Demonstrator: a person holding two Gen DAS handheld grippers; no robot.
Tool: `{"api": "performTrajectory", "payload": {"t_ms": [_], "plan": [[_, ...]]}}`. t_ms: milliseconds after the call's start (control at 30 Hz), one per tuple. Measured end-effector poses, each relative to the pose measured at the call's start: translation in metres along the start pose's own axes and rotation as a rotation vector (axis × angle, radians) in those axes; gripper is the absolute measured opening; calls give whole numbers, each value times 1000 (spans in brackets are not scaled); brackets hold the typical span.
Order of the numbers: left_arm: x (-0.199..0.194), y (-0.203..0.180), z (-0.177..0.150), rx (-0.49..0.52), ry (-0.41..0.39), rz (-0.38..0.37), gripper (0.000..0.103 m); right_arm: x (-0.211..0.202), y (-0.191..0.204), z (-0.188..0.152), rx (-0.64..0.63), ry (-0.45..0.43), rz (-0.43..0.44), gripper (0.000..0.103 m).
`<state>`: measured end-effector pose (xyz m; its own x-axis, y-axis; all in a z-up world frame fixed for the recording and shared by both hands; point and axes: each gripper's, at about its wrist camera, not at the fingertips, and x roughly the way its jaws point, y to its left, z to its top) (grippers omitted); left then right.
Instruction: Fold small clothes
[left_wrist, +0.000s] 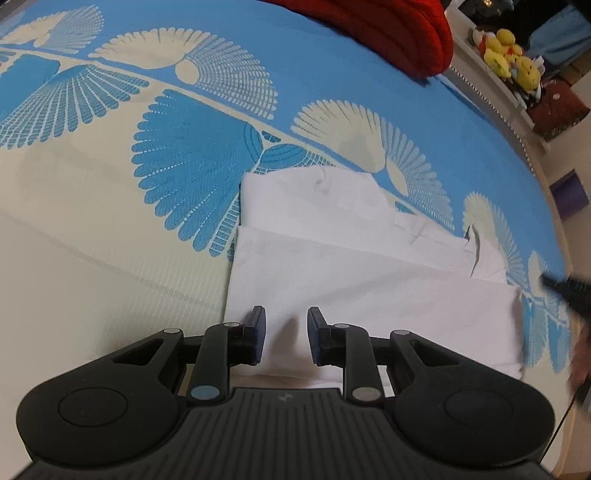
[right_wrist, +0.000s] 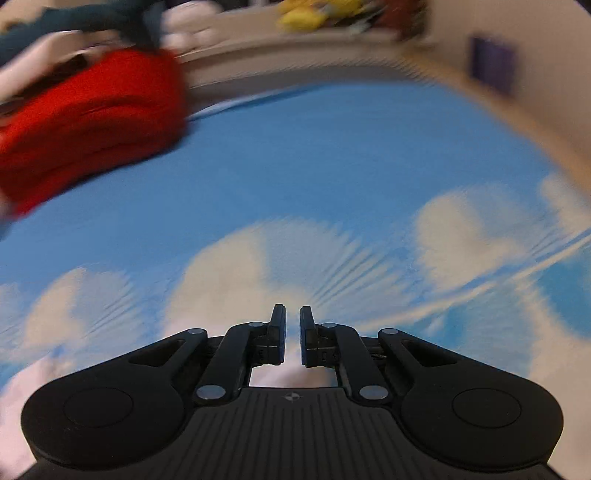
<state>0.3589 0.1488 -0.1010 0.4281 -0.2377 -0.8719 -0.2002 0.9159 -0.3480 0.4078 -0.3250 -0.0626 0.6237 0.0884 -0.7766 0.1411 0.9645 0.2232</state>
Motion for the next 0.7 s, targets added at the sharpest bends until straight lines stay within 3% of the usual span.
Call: {"api": "performTrajectory", "payload": {"t_ms": [33, 67, 133, 167, 233, 300, 367, 400, 433, 467, 533, 567, 600, 667, 700], "plan": [[2, 1, -1, -1, -2, -2, 27, 5, -2, -13, -17, 38, 54, 7], [5, 2, -2, 1, 3, 6, 27, 12, -3, -25, -55, 84, 52, 8], [17, 7, -7, 5, 51, 59, 27, 34, -13, -53, -118, 200, -133, 7], [20, 8, -9, 7, 59, 77, 26, 29, -20, -57, -79, 156, -122, 2], [12, 4, -6, 14, 49, 73, 26, 12, -27, -62, 5, 99, -75, 4], [1, -3, -2, 42, 21, 34, 27, -4, -26, -71, -11, 50, -13, 6], [1, -7, -1, 80, 19, 26, 27, -2, -22, -87, -130, 102, -6, 6], [8, -6, -4, 97, 47, 53, 27, 2, -24, -96, -197, 137, -41, 1], [16, -4, -7, 106, 84, 98, 27, -1, -30, -98, -189, 131, -39, 0], [20, 0, -12, 109, 99, 144, 38, -6, -34, -96, -130, 140, -34, 0], [12, 2, -12, 84, 89, 135, 38, -21, -44, -93, -16, 172, -42, 0], [3, -1, -11, 84, 73, 134, 36, -30, -44, -94, -20, 189, -65, 0], [-8, -6, -10, 102, 42, 130, 36, -37, -41, -95, -57, 214, -147, 4], [-38, -18, -12, 148, -33, 113, 37, -54, -40, -103, -167, 269, -402, 16], [-50, -21, -14, 155, -53, 108, 37, -70, -46, -105, -155, 253, -441, 17]]}}
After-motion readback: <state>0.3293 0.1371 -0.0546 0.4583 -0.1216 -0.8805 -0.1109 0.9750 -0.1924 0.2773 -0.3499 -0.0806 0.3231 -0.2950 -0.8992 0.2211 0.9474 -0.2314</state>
